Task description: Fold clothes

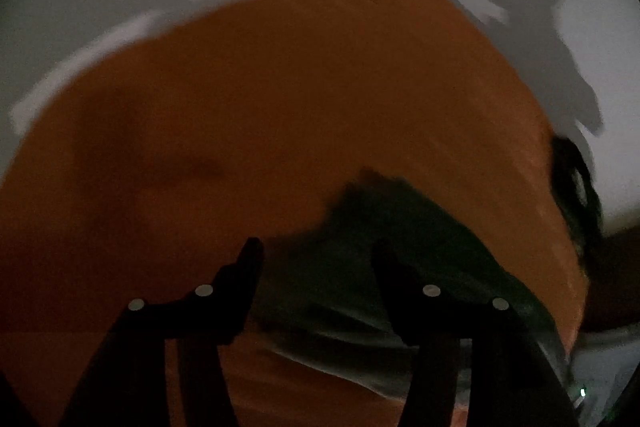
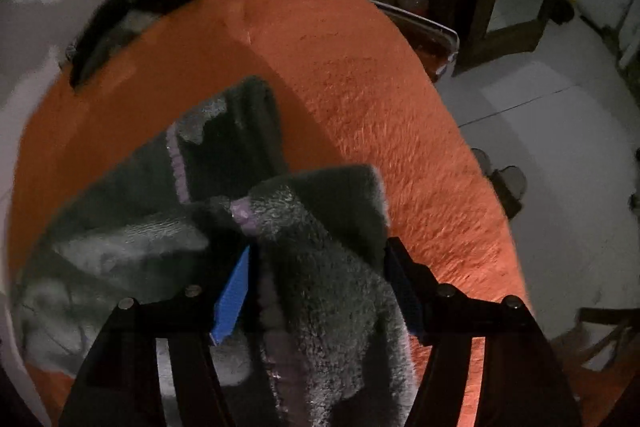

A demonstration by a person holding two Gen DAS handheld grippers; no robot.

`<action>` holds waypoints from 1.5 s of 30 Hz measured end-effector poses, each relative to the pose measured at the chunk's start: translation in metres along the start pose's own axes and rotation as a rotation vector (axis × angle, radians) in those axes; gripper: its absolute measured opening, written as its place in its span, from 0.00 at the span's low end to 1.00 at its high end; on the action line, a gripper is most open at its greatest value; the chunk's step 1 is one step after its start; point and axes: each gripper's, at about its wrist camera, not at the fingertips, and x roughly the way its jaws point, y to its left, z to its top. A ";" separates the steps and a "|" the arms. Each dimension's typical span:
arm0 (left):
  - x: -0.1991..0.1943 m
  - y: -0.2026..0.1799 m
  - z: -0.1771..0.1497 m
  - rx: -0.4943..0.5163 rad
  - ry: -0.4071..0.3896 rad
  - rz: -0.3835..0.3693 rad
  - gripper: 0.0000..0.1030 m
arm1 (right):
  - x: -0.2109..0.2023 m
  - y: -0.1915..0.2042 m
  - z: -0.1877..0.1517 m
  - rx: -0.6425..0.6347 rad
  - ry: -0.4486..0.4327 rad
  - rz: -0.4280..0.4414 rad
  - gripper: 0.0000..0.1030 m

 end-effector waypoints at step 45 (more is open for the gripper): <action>0.132 -0.121 0.023 0.515 -0.327 0.186 0.11 | -0.030 0.110 -0.055 -0.077 -0.093 -0.089 0.70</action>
